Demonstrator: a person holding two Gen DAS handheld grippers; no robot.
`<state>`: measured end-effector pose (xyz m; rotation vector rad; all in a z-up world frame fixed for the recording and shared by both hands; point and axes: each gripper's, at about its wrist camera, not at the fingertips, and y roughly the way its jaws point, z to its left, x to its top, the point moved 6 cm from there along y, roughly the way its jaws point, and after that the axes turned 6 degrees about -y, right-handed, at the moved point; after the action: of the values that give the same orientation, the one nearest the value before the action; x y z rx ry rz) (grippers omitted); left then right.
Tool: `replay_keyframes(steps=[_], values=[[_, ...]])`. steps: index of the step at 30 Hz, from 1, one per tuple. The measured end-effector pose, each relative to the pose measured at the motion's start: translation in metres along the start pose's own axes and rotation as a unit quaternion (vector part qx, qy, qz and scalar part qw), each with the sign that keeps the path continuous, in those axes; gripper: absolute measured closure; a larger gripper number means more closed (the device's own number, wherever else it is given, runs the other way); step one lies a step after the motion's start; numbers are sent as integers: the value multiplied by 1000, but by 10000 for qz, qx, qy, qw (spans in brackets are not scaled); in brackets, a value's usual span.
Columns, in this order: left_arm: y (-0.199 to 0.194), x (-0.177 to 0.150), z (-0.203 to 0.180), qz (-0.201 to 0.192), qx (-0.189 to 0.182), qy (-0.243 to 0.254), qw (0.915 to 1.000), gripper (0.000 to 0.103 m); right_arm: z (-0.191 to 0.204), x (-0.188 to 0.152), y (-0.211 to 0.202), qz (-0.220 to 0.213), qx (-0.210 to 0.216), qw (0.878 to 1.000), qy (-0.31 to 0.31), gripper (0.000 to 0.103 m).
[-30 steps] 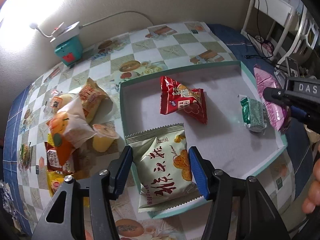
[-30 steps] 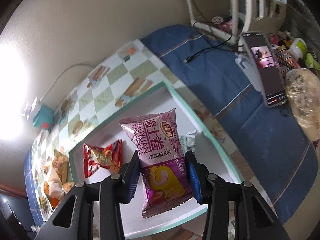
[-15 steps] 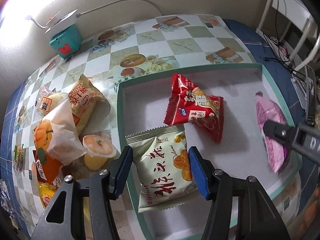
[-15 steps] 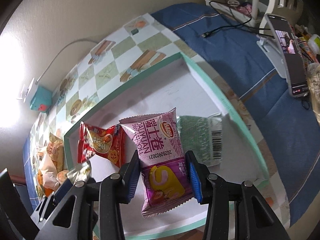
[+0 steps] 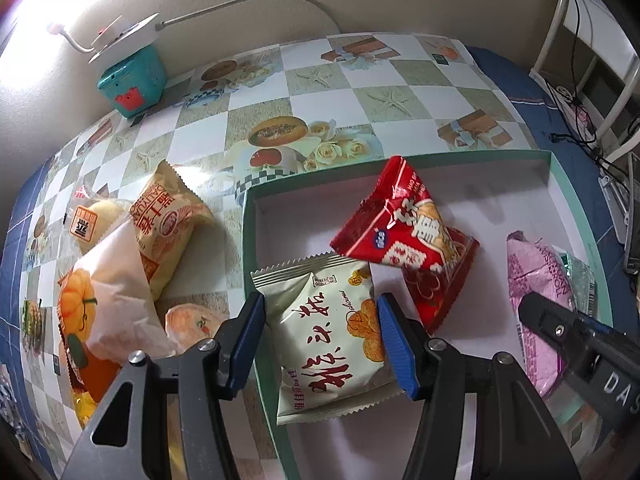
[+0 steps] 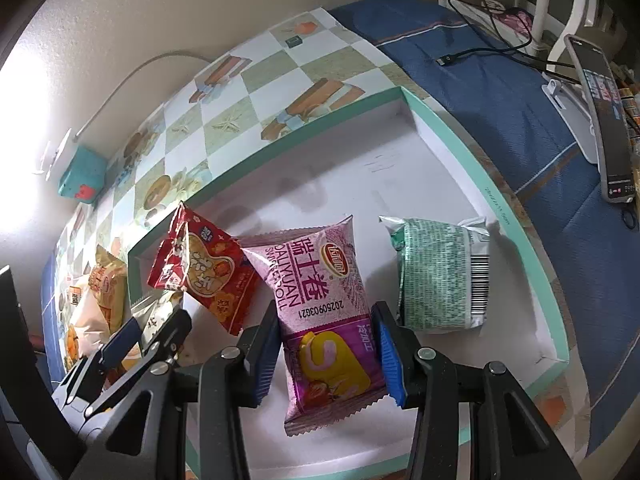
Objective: Organize snacks
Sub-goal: 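Lift and carry the cream and pink packets over the white box tray, then open both tools to drop the cream and pink packets into the tray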
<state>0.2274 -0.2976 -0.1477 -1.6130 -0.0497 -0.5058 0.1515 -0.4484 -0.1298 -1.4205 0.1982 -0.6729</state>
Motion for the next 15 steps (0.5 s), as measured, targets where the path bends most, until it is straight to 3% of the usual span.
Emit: replay_keyframes(steps=[15], values=[[-5, -5, -1, 203, -121, 20, 9997, 40, -1, 0, 4, 64, -141, 9999, 4, 54]])
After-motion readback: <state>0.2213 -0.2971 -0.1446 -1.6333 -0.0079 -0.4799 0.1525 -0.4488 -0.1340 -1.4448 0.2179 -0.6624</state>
